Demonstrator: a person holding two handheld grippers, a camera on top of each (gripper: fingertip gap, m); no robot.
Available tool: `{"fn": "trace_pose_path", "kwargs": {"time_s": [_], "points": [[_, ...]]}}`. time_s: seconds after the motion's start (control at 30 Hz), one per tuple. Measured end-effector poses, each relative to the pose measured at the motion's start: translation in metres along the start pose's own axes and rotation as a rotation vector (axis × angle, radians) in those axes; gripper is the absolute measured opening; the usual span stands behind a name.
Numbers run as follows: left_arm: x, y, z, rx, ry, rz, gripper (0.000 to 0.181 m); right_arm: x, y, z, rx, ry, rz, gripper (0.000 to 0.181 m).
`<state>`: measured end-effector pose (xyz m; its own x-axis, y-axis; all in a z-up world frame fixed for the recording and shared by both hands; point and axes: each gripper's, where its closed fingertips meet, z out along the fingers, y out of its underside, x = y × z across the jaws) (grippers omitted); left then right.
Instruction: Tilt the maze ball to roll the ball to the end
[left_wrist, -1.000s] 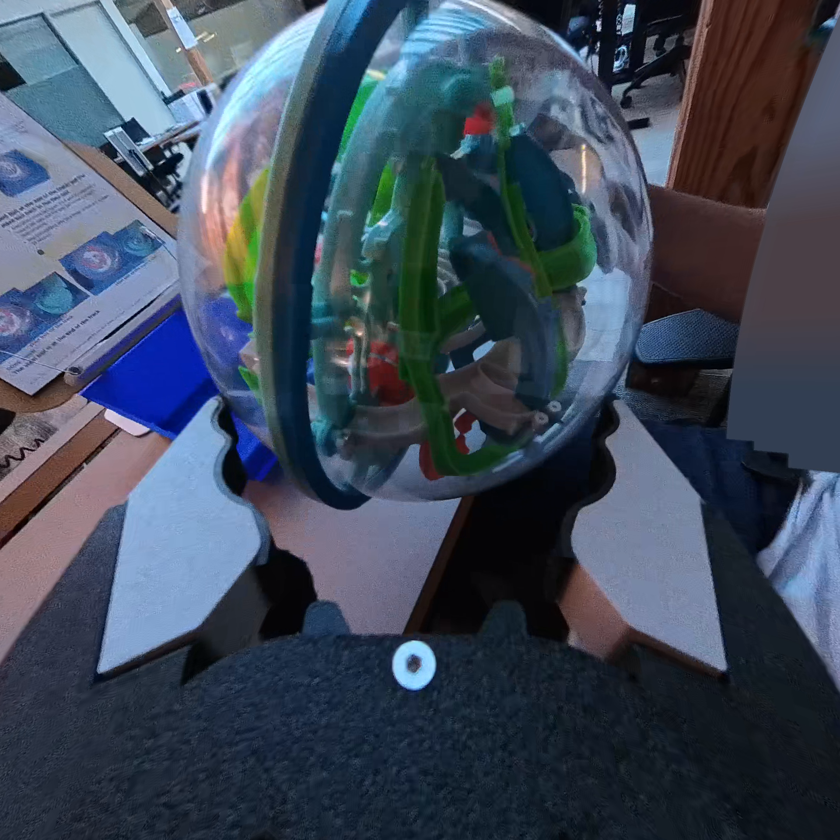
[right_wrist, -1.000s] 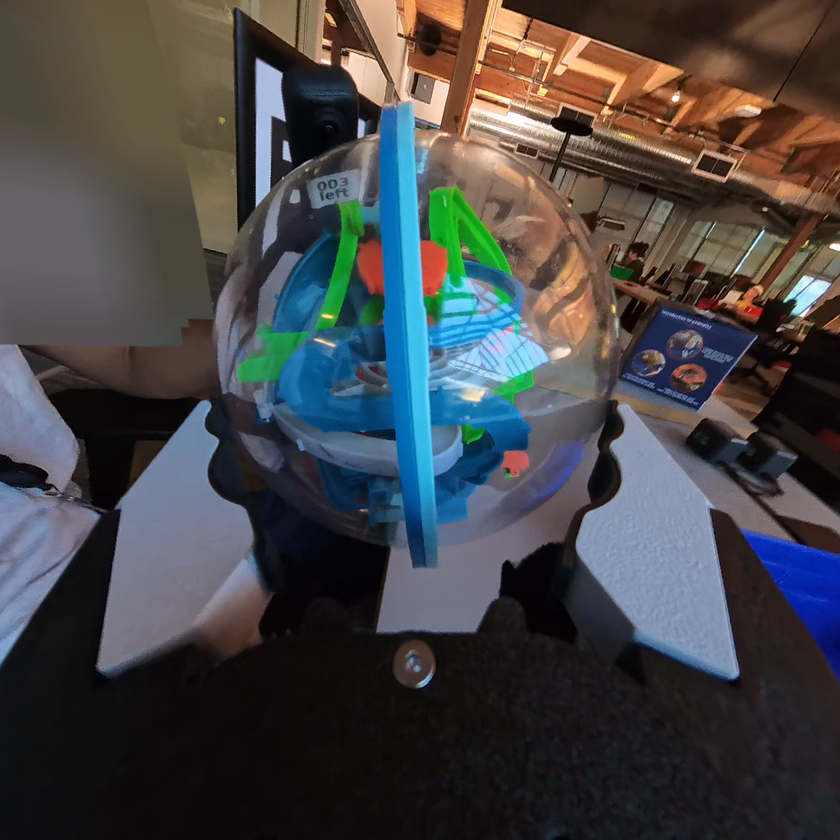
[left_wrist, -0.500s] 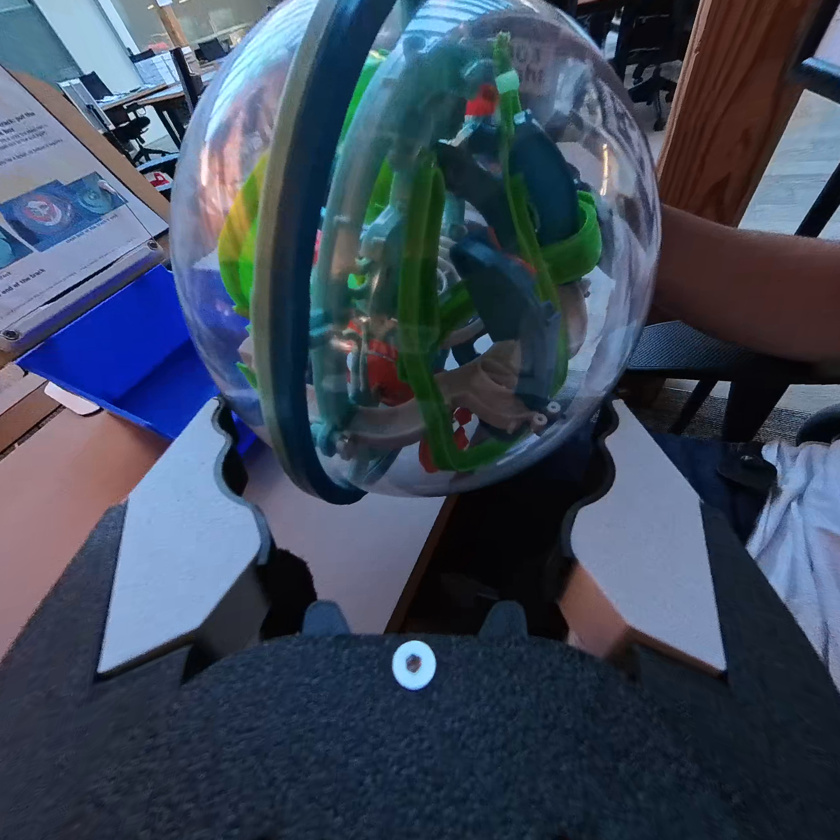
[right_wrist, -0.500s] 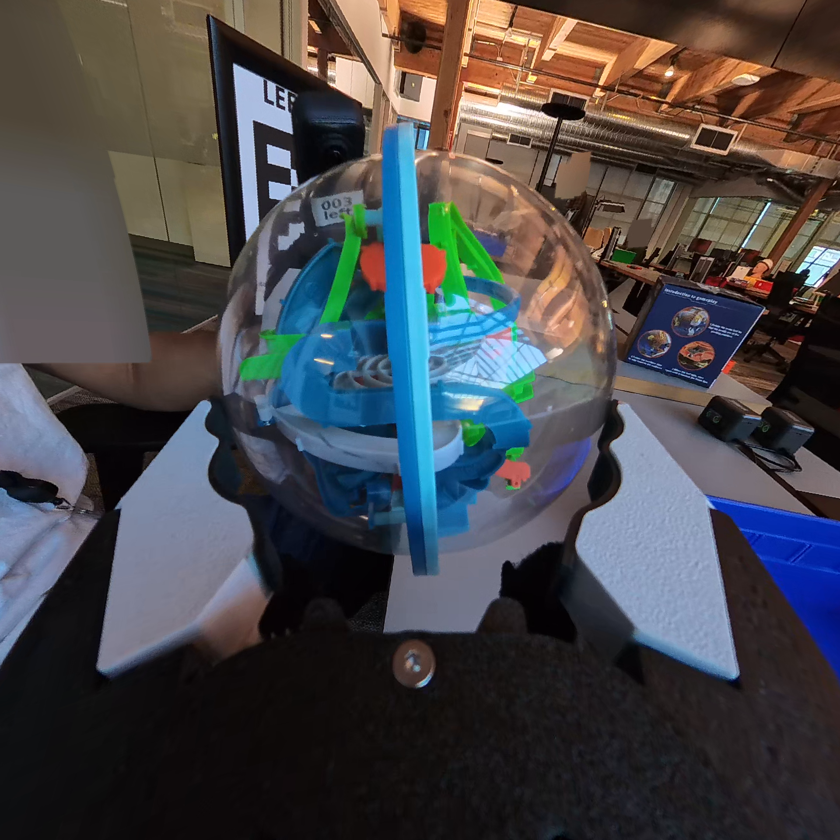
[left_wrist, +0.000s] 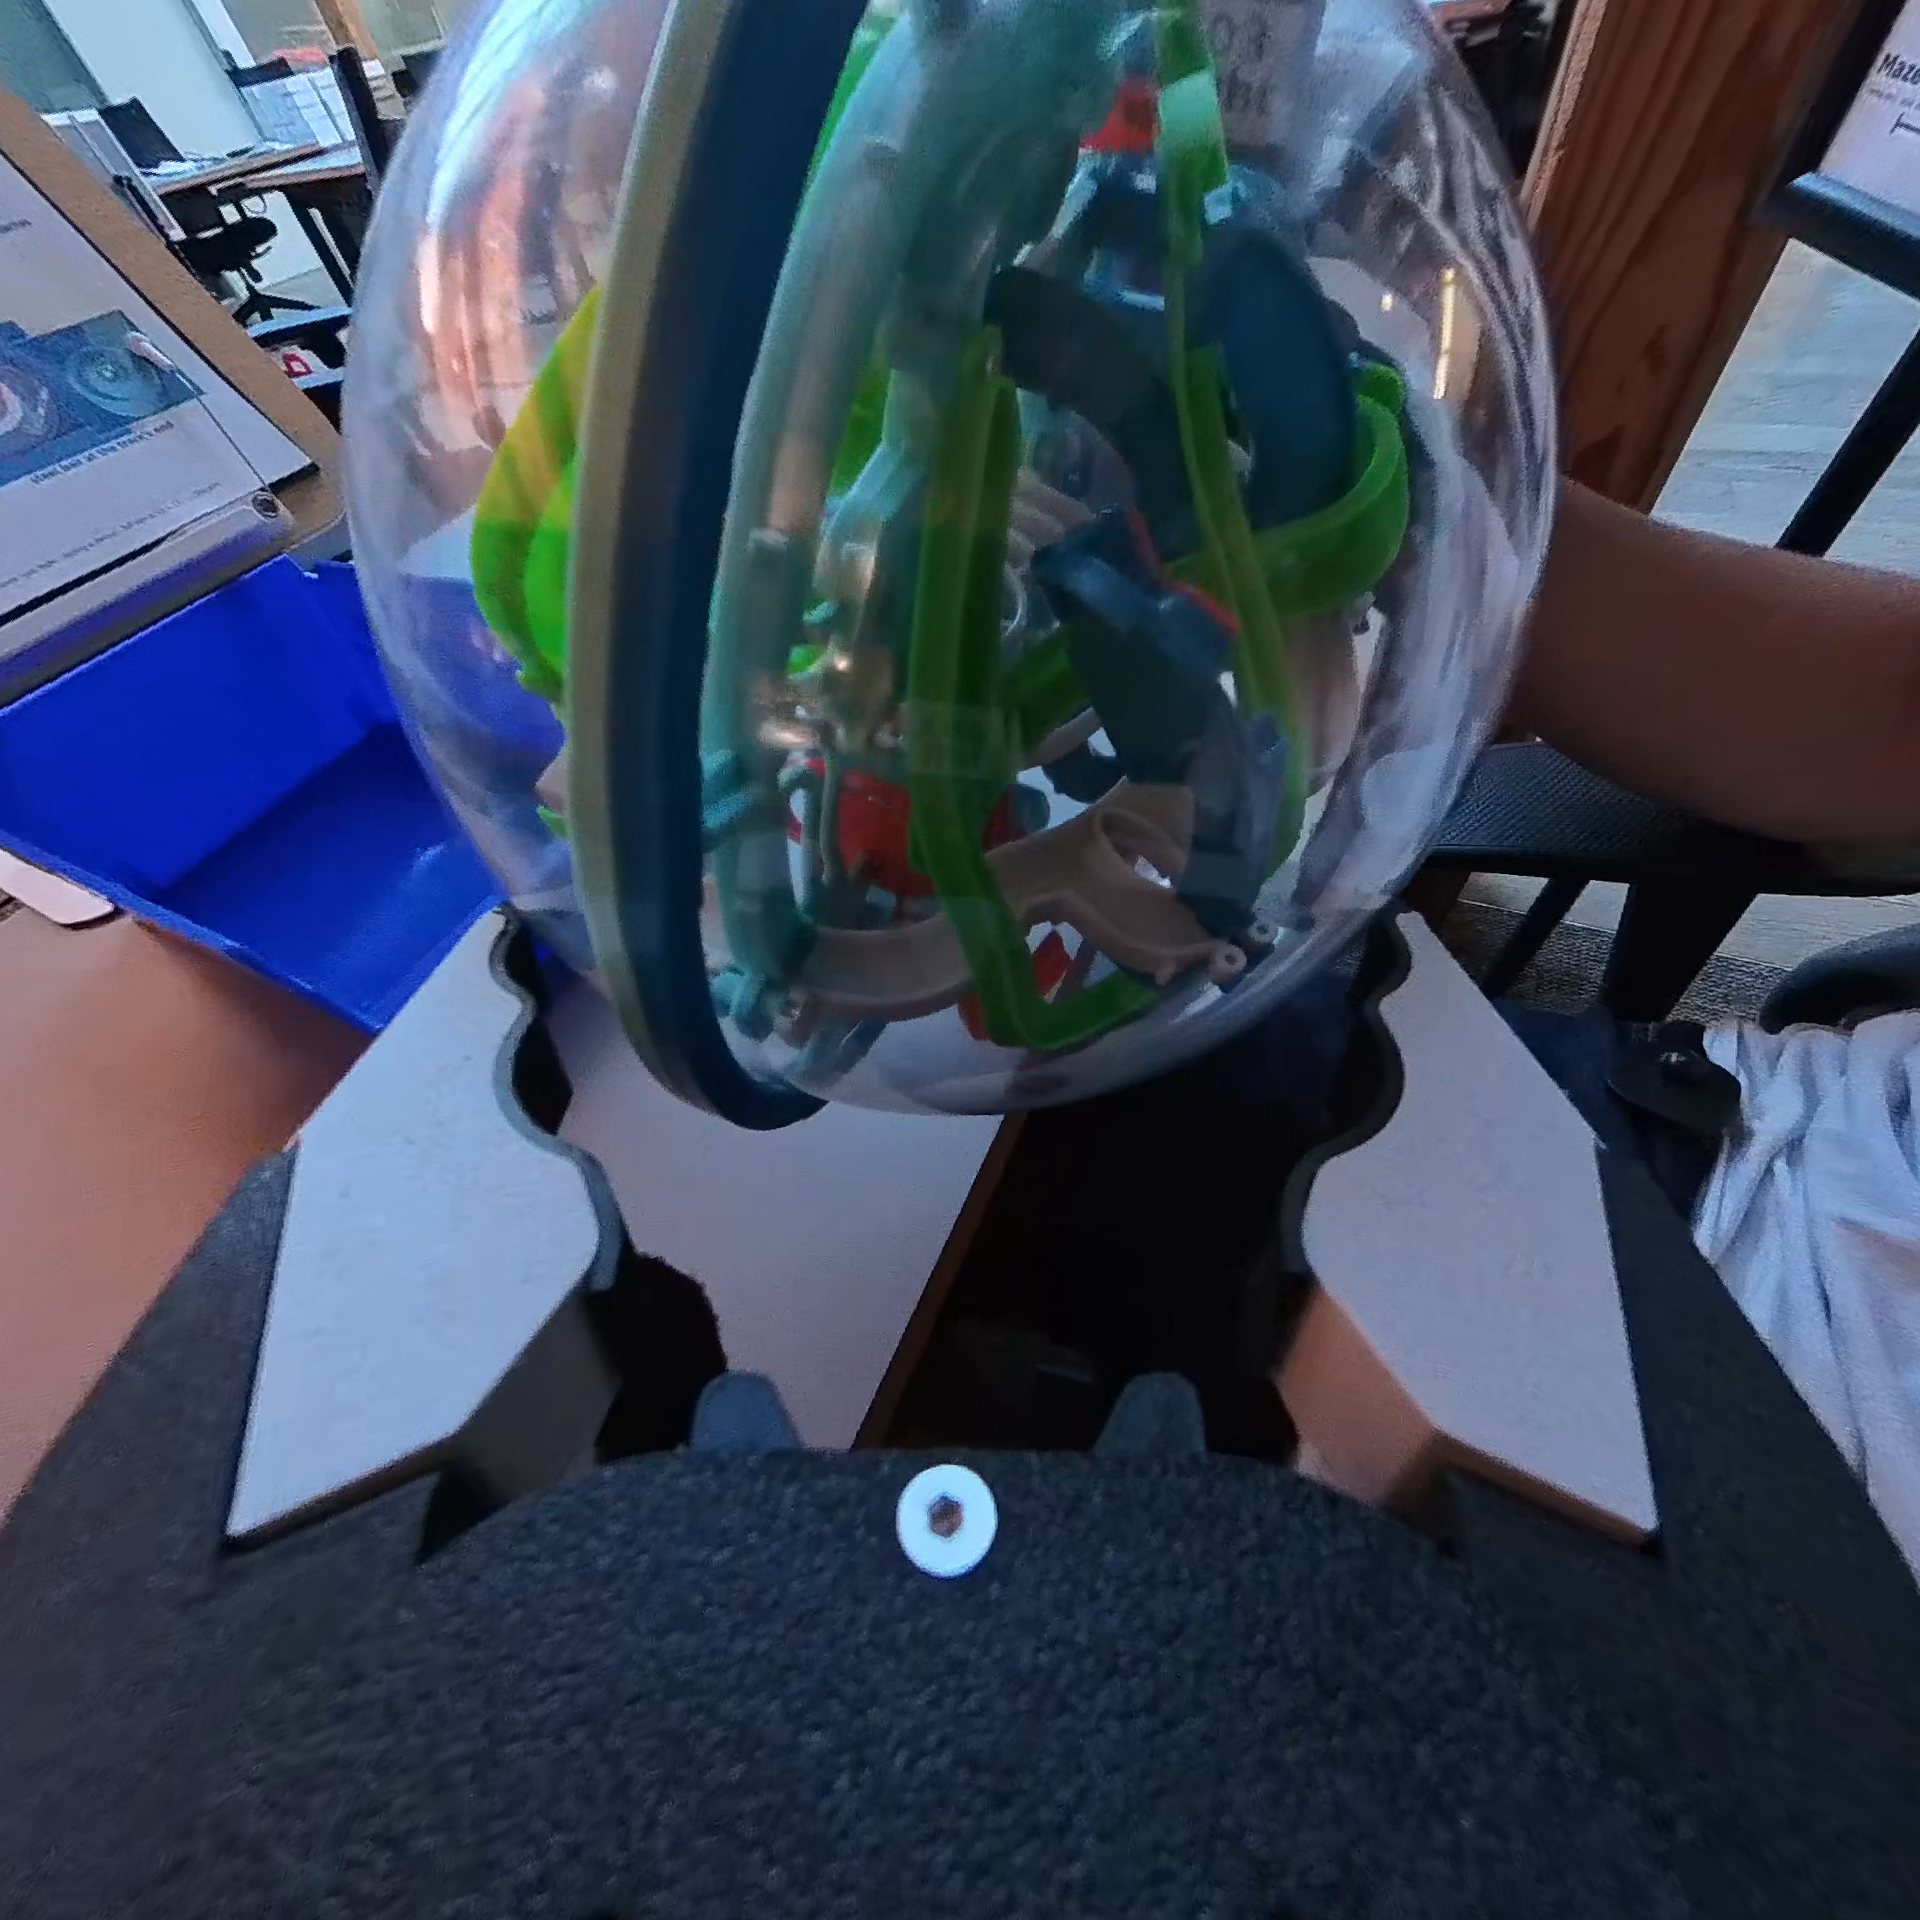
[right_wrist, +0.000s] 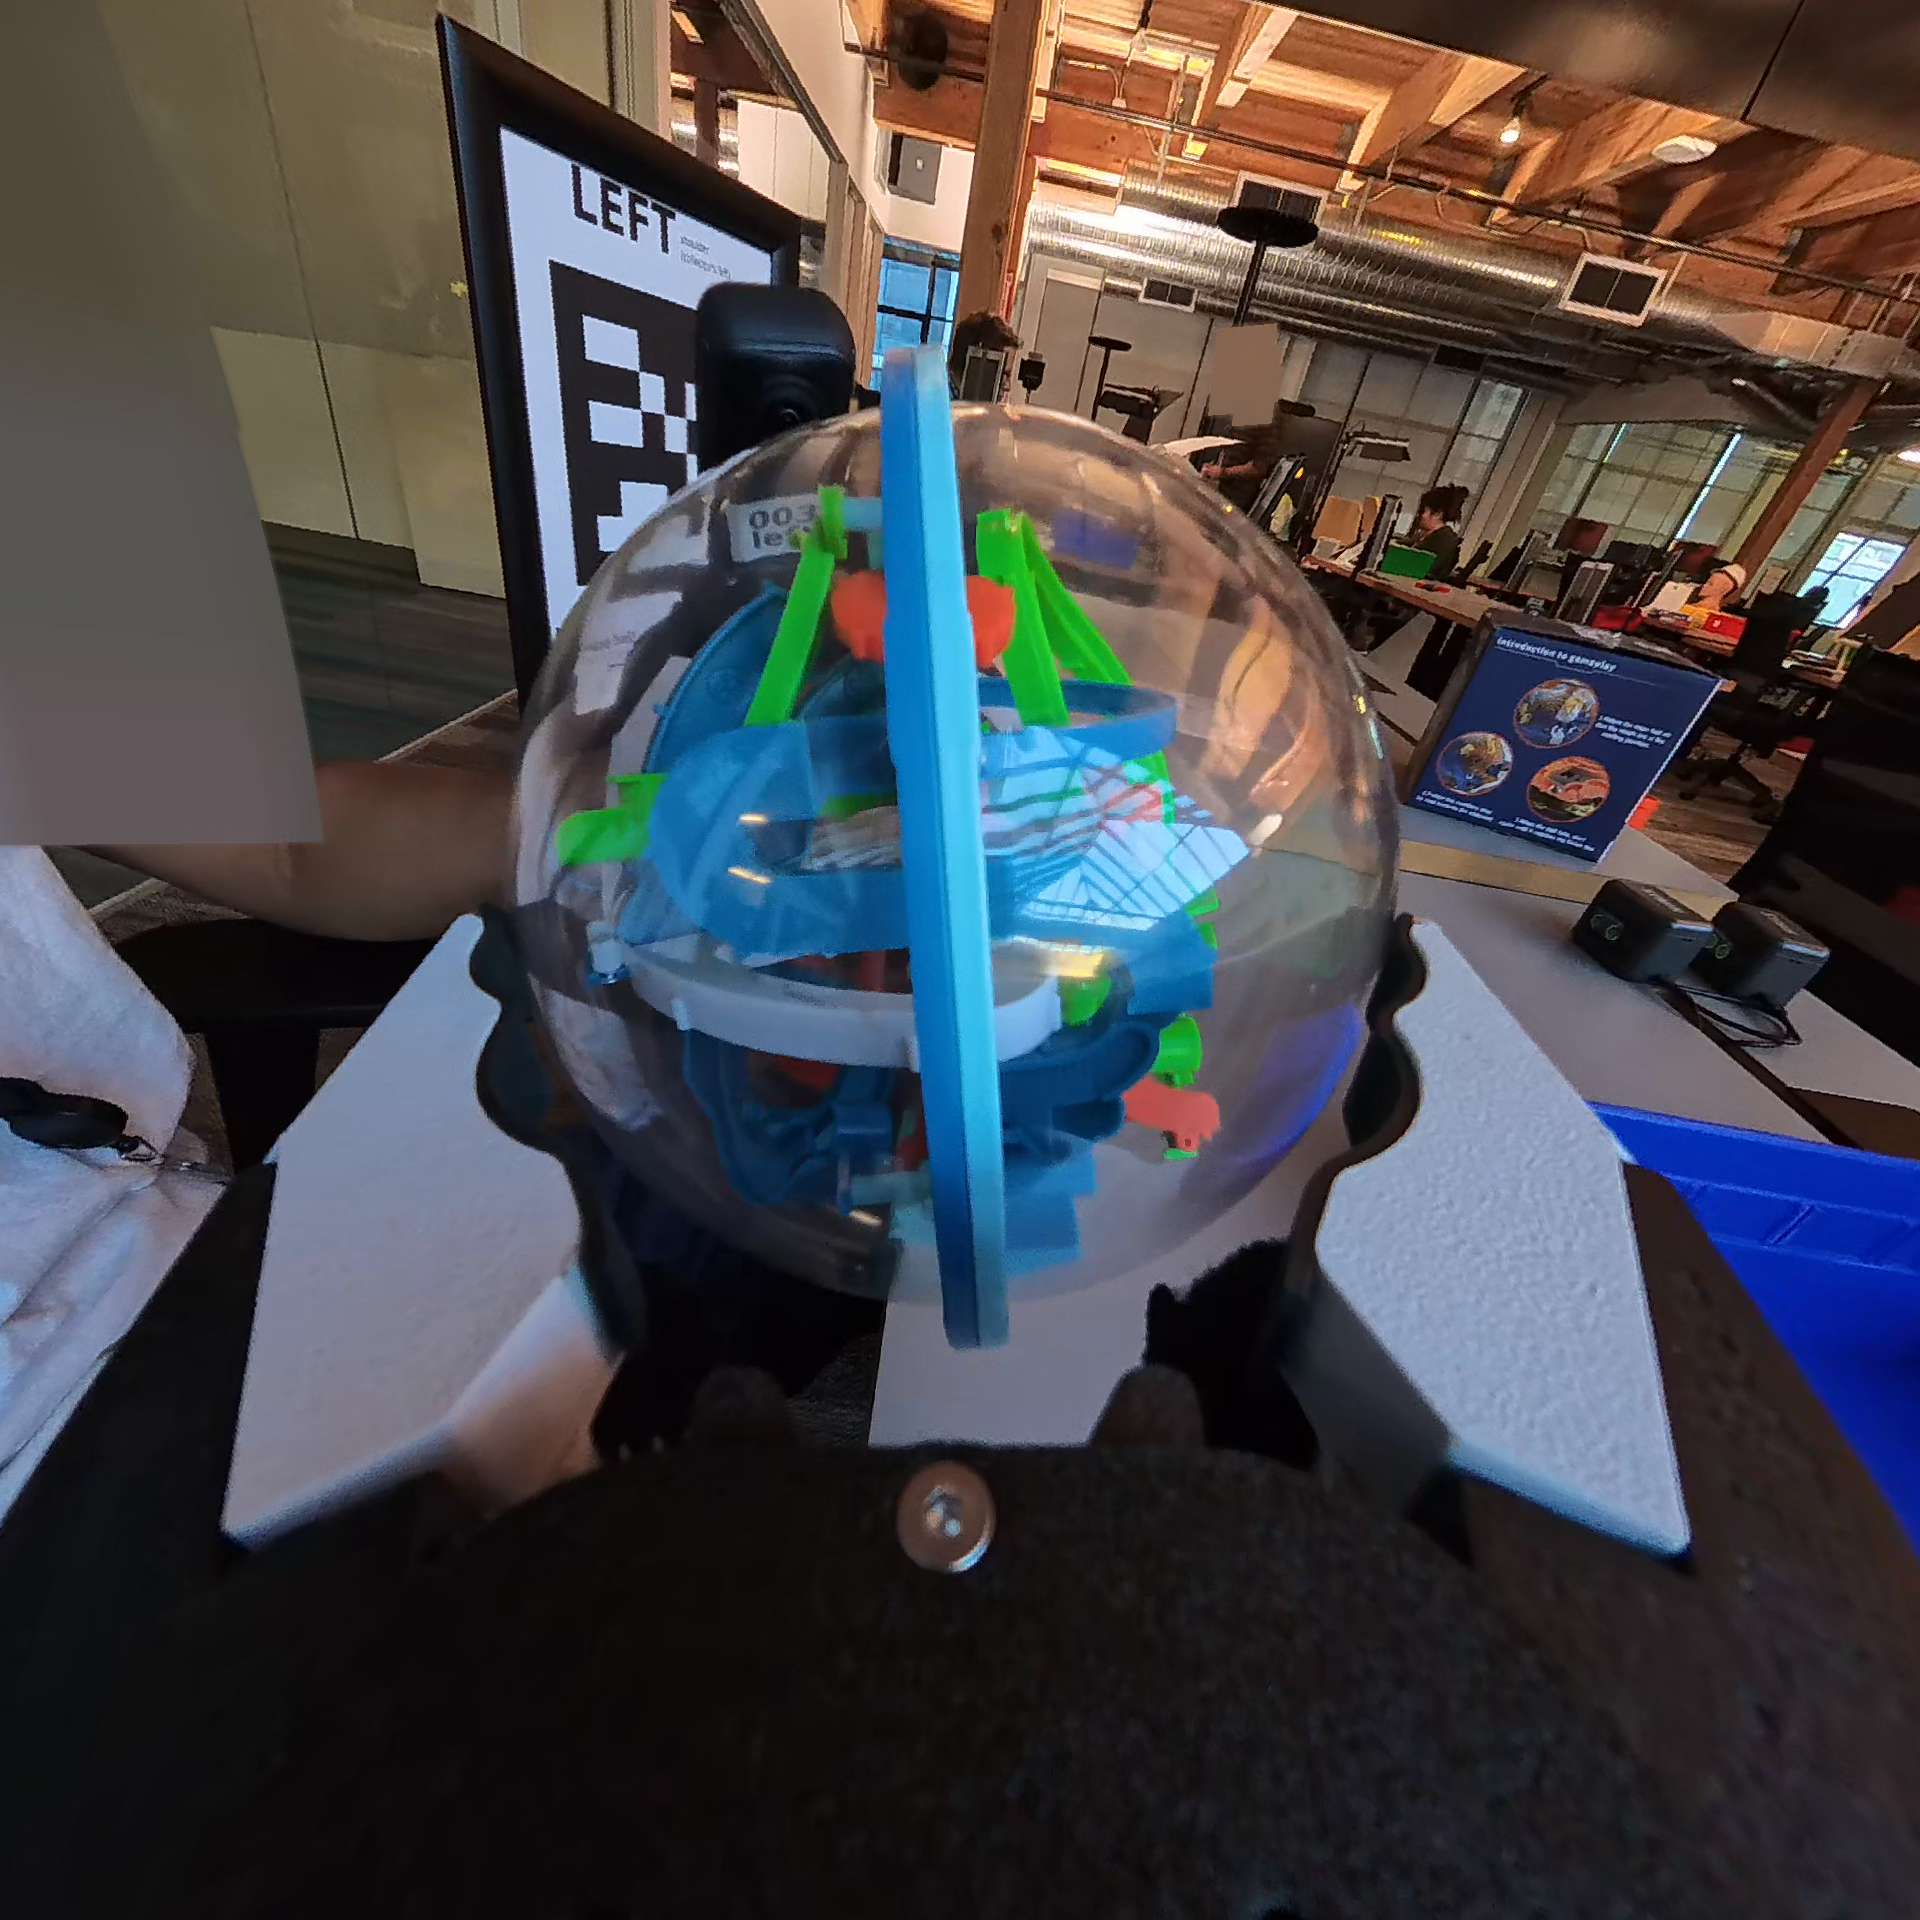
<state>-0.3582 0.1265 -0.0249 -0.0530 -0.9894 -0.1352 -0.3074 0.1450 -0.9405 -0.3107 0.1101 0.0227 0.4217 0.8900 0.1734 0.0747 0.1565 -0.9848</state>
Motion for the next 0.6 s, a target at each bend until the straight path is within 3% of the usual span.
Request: {"fn": "trace_pose_path", "kwargs": {"time_s": [0.37,0.6], "points": [[-0.002,0.007,0.004,-0.012,0.025,-0.073,0.148,0.006,0.009,0.001,-0.005,-0.002,0.083,0.157],[-0.013,0.031,0.016,-0.050,0.072,-0.251,0.147,0.023,0.048,0.002,-0.026,-0.020,0.303,0.154]]}}
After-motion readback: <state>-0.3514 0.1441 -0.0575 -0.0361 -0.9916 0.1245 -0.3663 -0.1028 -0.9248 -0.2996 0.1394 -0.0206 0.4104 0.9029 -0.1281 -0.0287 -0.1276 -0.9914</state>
